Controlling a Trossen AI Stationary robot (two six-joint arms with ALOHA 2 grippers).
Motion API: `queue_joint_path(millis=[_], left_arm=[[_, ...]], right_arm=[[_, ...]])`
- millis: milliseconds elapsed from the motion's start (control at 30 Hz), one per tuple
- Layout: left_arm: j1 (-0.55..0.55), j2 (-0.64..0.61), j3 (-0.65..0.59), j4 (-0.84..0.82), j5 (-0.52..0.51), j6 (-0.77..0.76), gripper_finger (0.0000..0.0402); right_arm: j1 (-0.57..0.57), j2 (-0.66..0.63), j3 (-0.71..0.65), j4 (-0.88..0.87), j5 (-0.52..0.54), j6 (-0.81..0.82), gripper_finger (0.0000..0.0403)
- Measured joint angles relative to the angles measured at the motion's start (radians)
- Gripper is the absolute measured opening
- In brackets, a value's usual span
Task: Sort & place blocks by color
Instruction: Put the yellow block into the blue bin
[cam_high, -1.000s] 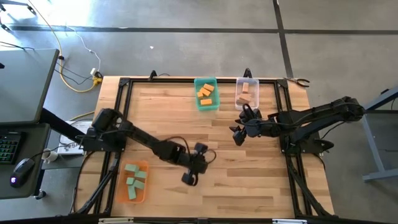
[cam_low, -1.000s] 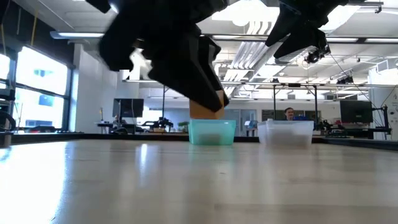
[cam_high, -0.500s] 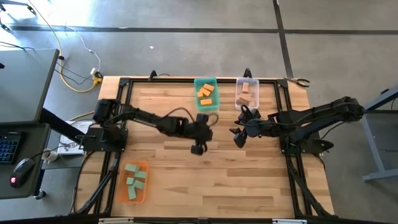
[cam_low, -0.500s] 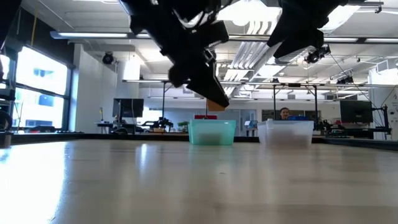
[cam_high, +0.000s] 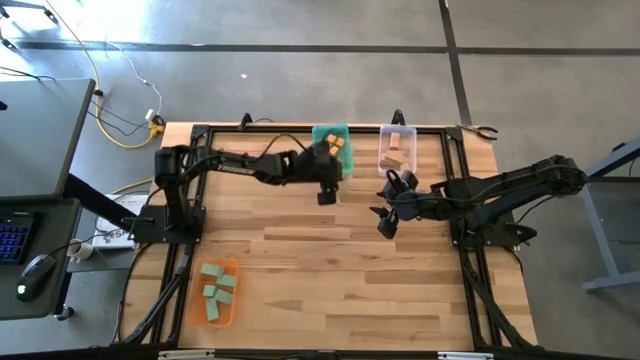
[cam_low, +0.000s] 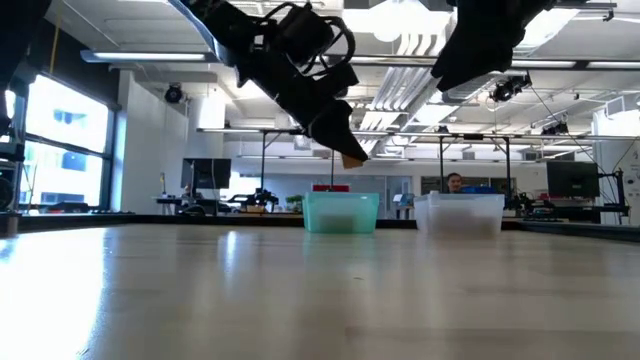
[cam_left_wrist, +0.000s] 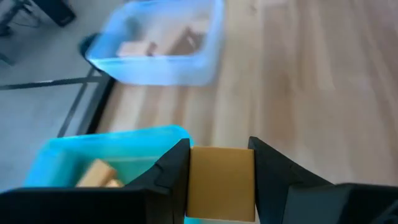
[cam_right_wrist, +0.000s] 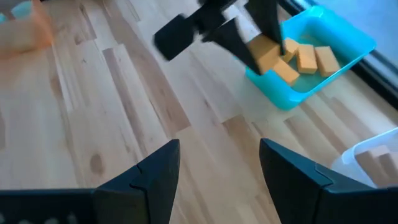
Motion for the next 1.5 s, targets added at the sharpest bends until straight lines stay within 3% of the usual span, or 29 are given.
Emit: queue_joint_path(millis=[600, 767, 1000, 1500], left_arm=[[0.179, 0.000, 0.000, 0.122, 0.114, -0.105, 0.0108], [0.199, 0.000, 0.000, 0.121, 0.117, -0.124, 0.0108], [0.217, 0.000, 0.000, 0.121, 0.220, -0.142, 0.0109], [0.241, 0.002, 0.000, 0.004, 0.214, -0.129, 0.0113]], right_arm=[[-0.003, 0.000, 0.000, -0.008, 0.171, -0.146, 0.0209], [-0.003, 0.000, 0.000, -0.015, 0.171, -0.161, 0.0209], [-0.003, 0.000, 0.000, -0.042, 0.171, -0.131, 0.0209], [-0.003, 0.000, 0.000, -0.040, 0.161, -0.016, 0.0209]])
